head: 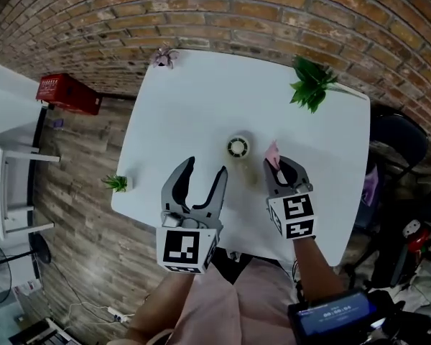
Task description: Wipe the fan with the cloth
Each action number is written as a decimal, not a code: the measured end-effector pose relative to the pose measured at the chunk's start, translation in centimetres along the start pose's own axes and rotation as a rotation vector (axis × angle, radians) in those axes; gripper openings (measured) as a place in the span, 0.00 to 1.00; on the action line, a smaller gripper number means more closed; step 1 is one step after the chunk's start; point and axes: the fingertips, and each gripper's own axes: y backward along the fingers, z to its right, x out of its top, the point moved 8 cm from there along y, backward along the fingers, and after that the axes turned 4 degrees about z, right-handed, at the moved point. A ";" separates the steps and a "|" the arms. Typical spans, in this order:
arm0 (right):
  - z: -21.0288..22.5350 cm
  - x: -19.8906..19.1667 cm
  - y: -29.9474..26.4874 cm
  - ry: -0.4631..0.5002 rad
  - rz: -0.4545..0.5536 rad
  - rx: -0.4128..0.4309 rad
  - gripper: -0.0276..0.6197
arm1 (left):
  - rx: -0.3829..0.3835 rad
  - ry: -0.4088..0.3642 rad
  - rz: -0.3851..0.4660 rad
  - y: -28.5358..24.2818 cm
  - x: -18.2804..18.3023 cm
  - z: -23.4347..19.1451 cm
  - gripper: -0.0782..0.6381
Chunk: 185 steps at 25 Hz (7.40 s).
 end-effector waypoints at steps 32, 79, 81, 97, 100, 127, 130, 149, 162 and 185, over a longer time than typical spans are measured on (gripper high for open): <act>-4.0 -2.2 1.2 -0.049 -0.091 0.053 0.14 | -0.434 -0.147 -0.471 -6.5 -11.7 0.9 0.56; -4.4 -4.2 -3.8 -0.244 -0.316 0.104 0.13 | -0.578 -0.304 -0.650 -7.9 -13.0 -0.6 0.38; -4.2 -4.3 -3.5 -0.249 -0.318 0.097 0.13 | -0.588 -0.301 -0.654 -7.8 -13.0 -0.6 0.38; -3.0 -5.2 -1.6 -0.259 -0.329 0.072 0.13 | -0.742 -0.456 -0.668 -7.5 -12.9 -0.4 0.38; -2.7 -5.3 -1.2 -0.270 -0.333 0.064 0.13 | -0.781 -0.492 -0.672 -7.6 -12.9 -0.4 0.38; 0.0 -6.4 0.7 -0.240 -0.343 0.047 0.13 | -1.084 -0.928 -0.793 -9.0 -12.3 2.0 0.38; 0.1 -6.5 0.9 -0.225 -0.342 0.052 0.13 | -1.116 -1.000 -0.797 -9.0 -12.3 2.5 0.38; -0.2 -5.3 0.1 0.080 -0.302 0.299 0.13 | -1.268 -1.595 -0.758 -7.6 -12.7 6.3 0.38; -2.5 -4.8 -1.1 0.949 -0.213 0.763 0.13 | -1.301 -1.766 -0.726 -6.8 -13.1 7.0 0.38; -3.1 -8.5 4.4 0.638 -0.254 0.596 0.12 | -1.163 -1.489 -0.901 -8.2 -12.9 6.2 0.38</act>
